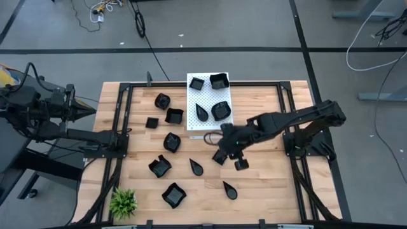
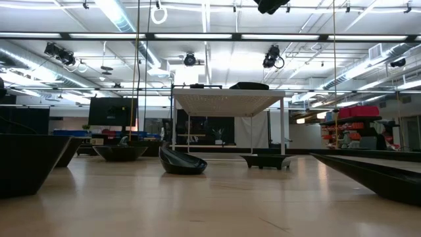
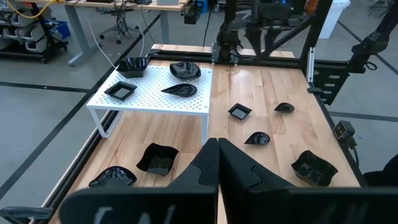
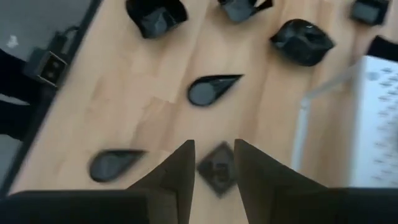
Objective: Pick & Place Mini shaped plates
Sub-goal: Stack the drop-shaped plate on top of the drop-shaped plate on the shelf
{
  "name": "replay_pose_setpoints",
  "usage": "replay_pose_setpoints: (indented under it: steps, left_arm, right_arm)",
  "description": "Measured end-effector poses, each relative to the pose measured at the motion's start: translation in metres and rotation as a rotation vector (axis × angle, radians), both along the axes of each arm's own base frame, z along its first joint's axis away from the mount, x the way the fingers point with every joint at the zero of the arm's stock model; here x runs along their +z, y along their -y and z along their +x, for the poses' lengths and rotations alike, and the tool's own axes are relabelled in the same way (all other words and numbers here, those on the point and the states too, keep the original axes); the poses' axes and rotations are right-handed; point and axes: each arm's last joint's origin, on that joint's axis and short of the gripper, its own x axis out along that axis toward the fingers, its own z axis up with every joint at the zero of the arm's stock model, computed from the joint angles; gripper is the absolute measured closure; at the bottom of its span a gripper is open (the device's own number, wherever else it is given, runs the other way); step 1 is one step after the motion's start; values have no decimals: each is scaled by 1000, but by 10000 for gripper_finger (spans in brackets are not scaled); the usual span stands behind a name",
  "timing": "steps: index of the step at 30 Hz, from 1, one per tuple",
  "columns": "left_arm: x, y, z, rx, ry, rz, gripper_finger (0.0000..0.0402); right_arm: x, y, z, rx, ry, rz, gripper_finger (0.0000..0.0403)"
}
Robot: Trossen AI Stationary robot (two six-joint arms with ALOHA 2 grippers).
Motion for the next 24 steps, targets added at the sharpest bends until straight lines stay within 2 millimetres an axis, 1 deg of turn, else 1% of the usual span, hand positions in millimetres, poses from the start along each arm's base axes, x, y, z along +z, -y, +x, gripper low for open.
replay_pose_setpoints:
  steps: [8,12,17,21,24]
  left_arm:
    - [0,0,0,0,0,0,399]
    - [0,0,0,0,0,0,399]
    - [0,0,0,0,-1,0,399]
    - [0,0,0,0,0,0,399]
    - [0,0,0,0,0,0,399]
  right_arm:
    - [-10,-42,-5,-75,-73,117,289]
    - [-14,-59,-8,-106,-102,162,289]
    - [-20,-69,-10,-101,-134,160,289]
    - [-21,-72,-10,-95,-141,155,289]
    - [-24,-73,-9,-182,-167,198,289]
